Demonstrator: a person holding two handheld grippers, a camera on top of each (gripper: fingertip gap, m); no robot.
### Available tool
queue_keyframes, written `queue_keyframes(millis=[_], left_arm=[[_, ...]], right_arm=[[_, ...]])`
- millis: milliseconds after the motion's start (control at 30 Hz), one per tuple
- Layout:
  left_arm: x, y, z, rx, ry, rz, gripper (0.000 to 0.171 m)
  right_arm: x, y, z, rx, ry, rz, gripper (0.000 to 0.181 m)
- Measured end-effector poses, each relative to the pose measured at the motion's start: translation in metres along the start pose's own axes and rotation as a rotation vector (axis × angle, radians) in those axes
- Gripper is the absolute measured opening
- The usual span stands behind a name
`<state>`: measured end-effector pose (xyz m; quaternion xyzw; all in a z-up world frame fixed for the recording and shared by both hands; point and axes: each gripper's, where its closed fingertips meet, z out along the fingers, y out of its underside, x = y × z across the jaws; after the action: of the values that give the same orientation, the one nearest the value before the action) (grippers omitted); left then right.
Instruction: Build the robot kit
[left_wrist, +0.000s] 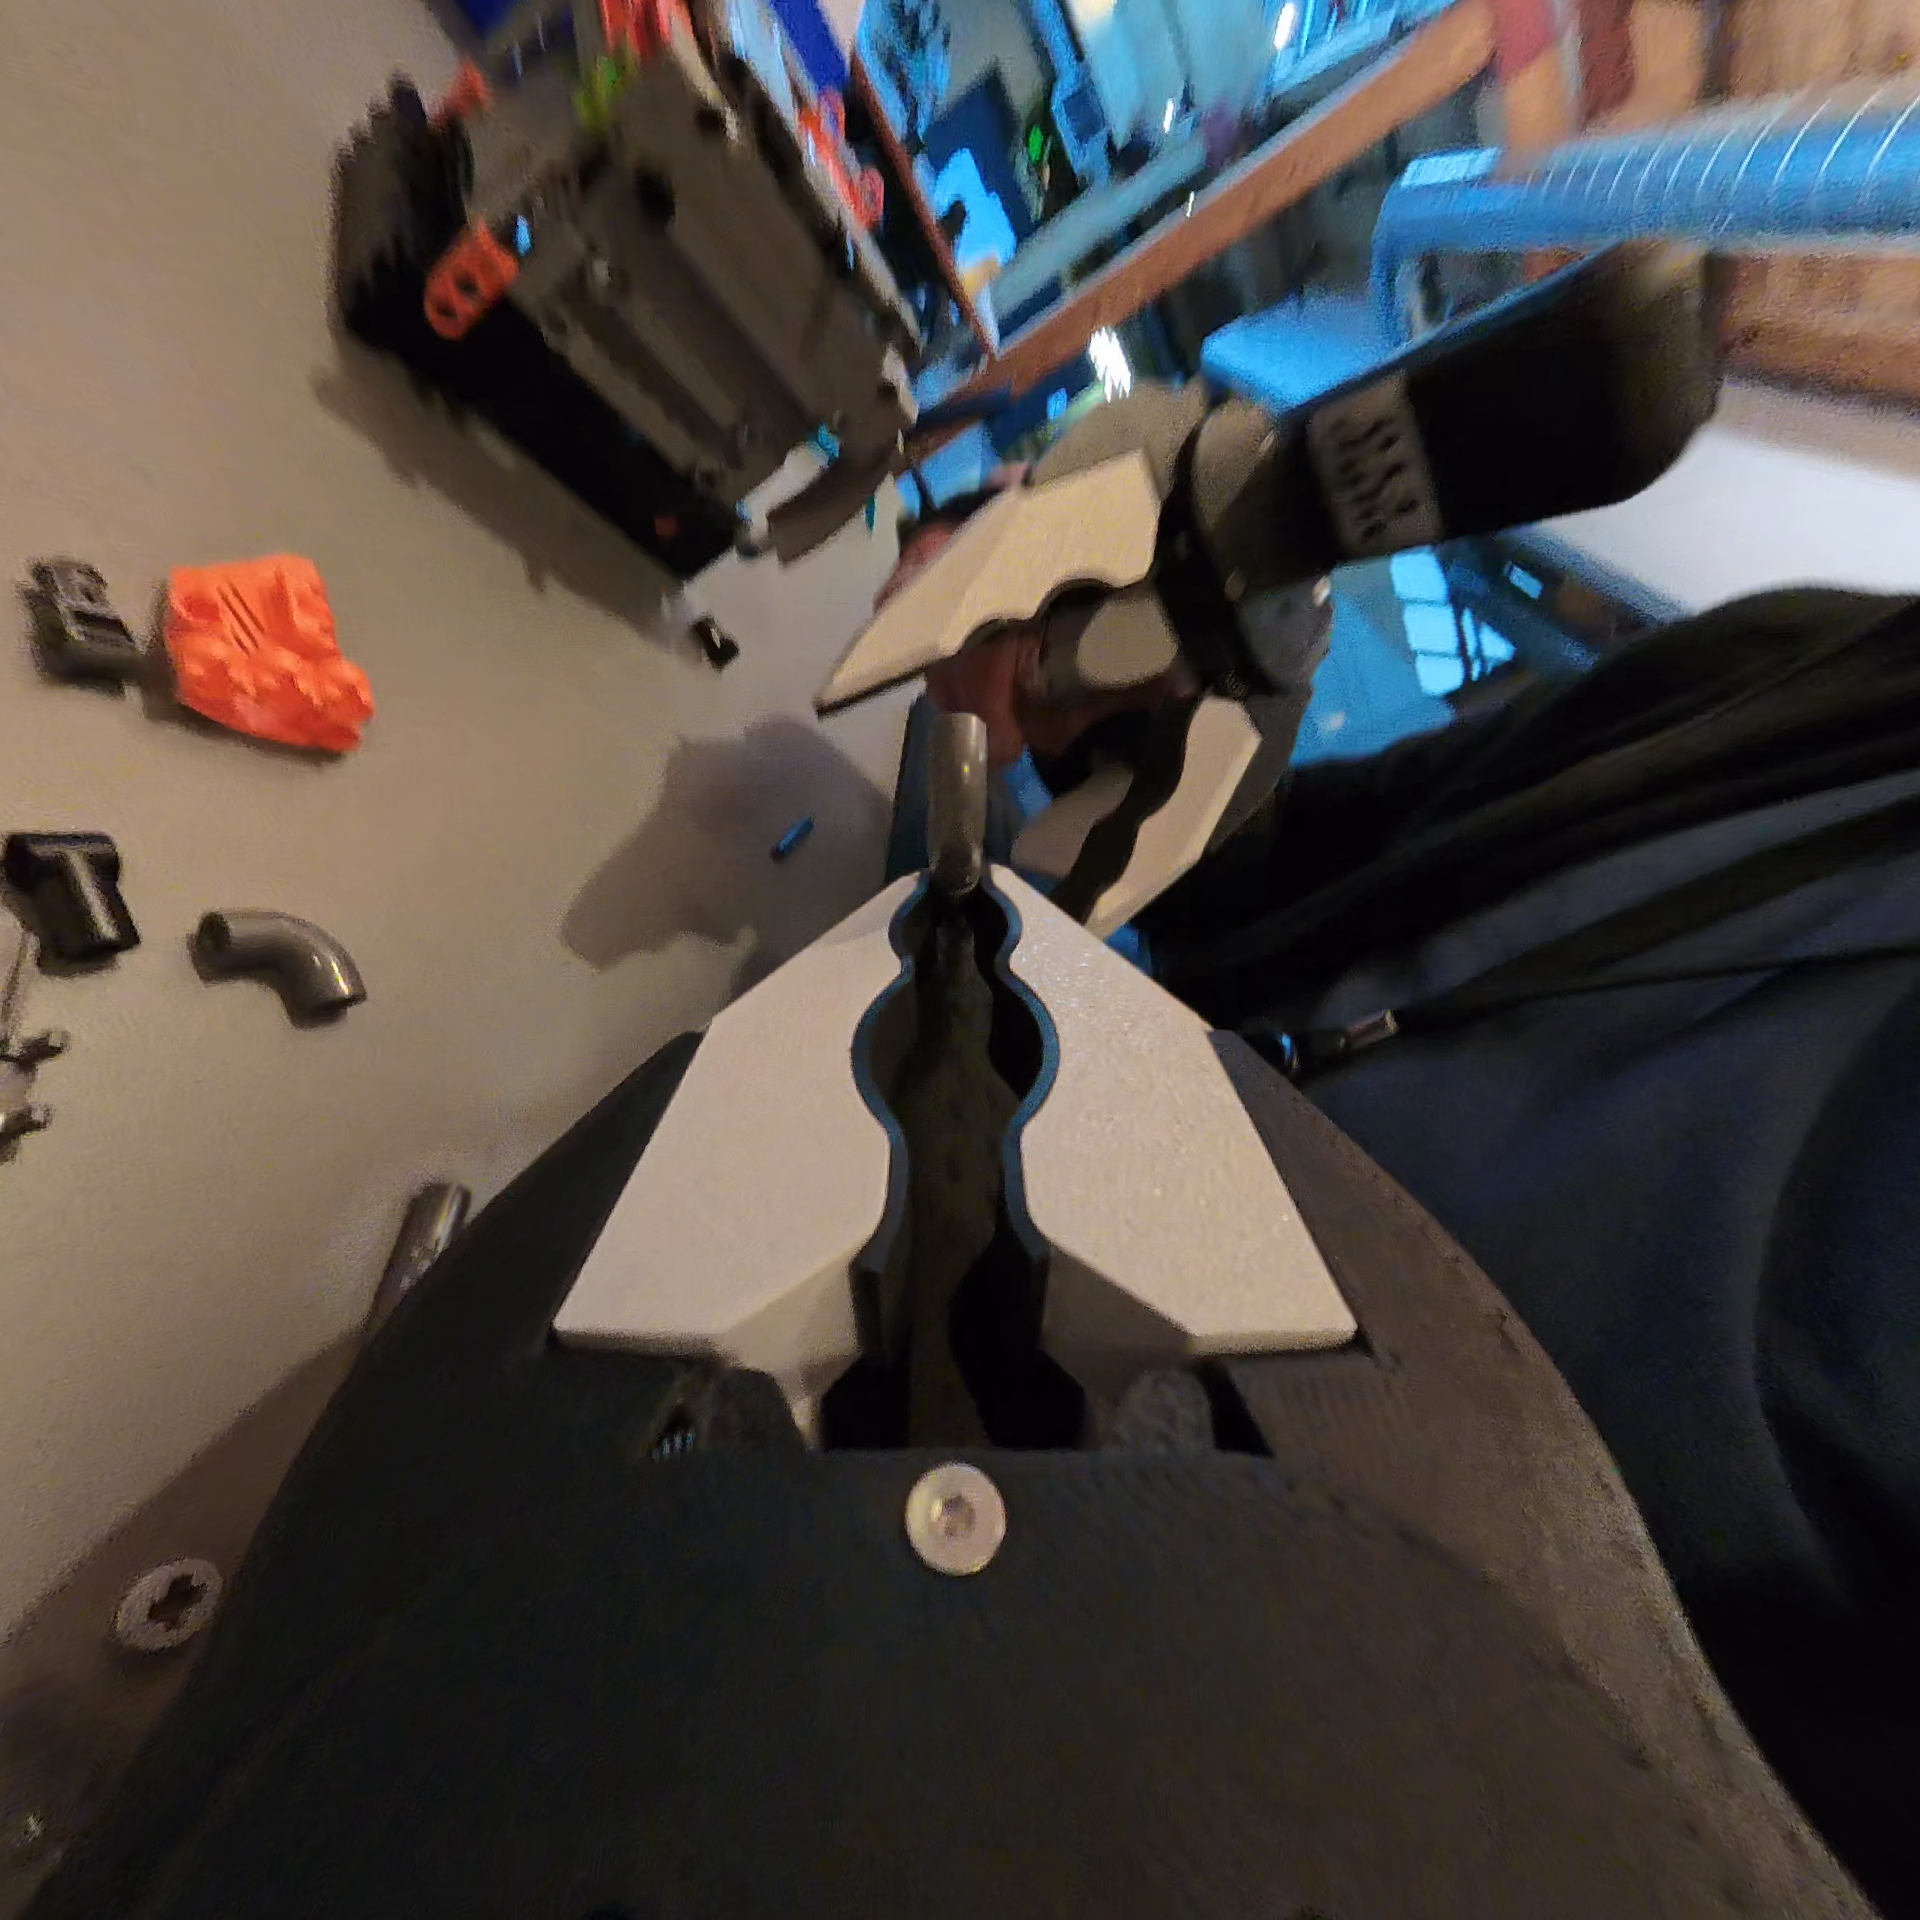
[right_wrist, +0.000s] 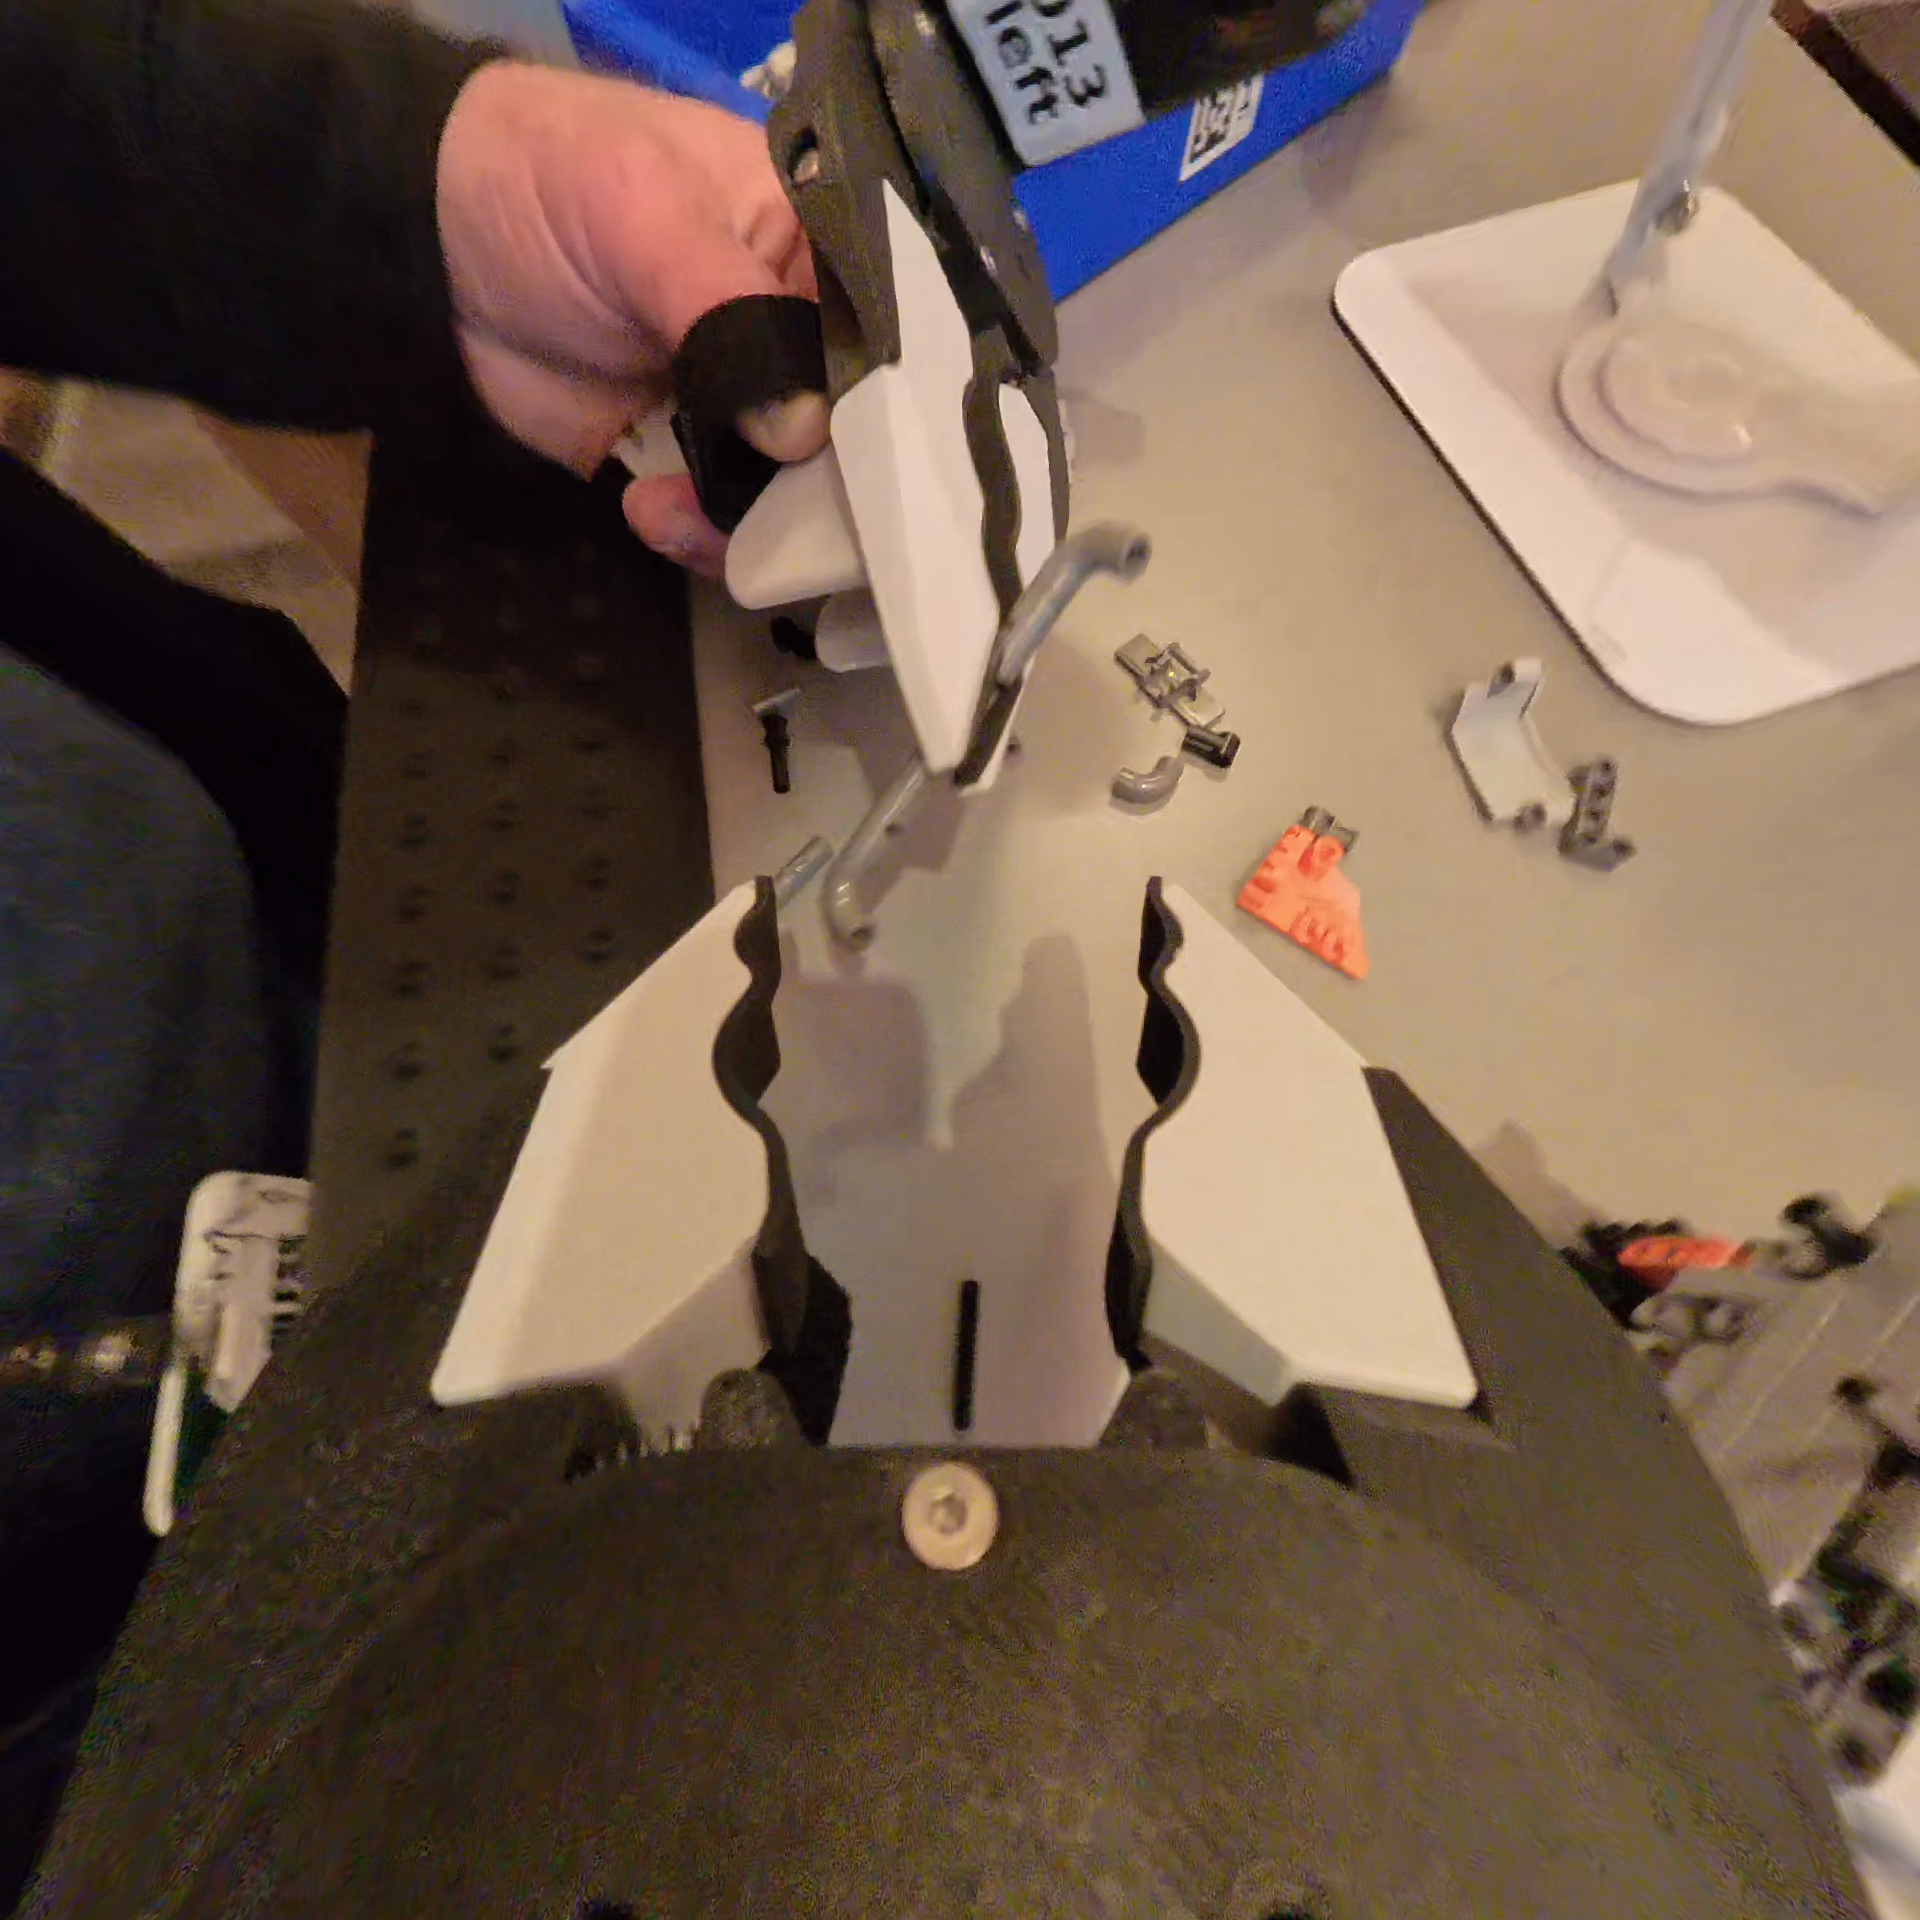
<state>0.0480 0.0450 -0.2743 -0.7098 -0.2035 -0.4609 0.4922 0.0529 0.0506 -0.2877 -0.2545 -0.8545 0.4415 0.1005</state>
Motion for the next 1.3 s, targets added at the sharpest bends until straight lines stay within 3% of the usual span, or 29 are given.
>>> queue_keyframes(millis=[133, 233, 333, 467, 633, 933, 1133, 1300], left_arm=[[0.011, -0.025, -0.007, 0.182, 0.044, 0.025, 0.004], [0.023, -0.031, -0.002, 0.219, 0.086, 0.076, 0.004], [0.036, -0.034, 0.003, 0.244, 0.127, 0.111, 0.003], [0.045, -0.035, 0.003, 0.251, 0.139, 0.140, 0.004], [0.056, -0.044, -0.023, 0.327, 0.100, 0.177, 0.021], [0.065, -0.042, -0.057, 0.333, -0.018, 0.254, 0.000], [0.050, -0.022, -0.070, 0.300, -0.121, 0.231, 0.000], [0.046, -0.016, -0.071, 0.256, -0.226, 0.252, 0.009]], right_arm=[[-0.008, -0.006, -0.004, 0.113, -0.049, 0.227, 0.055], [-0.018, -0.023, -0.008, 0.250, -0.163, 0.387, 0.040], [-0.015, -0.033, -0.015, 0.357, -0.179, 0.456, 0.005], [-0.019, -0.037, -0.021, 0.367, -0.187, 0.425, 0.004], [-0.026, -0.042, -0.027, 0.346, -0.230, 0.394, 0.004], [-0.026, -0.046, -0.020, 0.298, -0.211, 0.362, 0.004], [-0.020, -0.022, -0.012, 0.235, -0.169, 0.409, 0.004], [-0.022, -0.032, -0.001, 0.246, -0.173, 0.417, 0.004]])
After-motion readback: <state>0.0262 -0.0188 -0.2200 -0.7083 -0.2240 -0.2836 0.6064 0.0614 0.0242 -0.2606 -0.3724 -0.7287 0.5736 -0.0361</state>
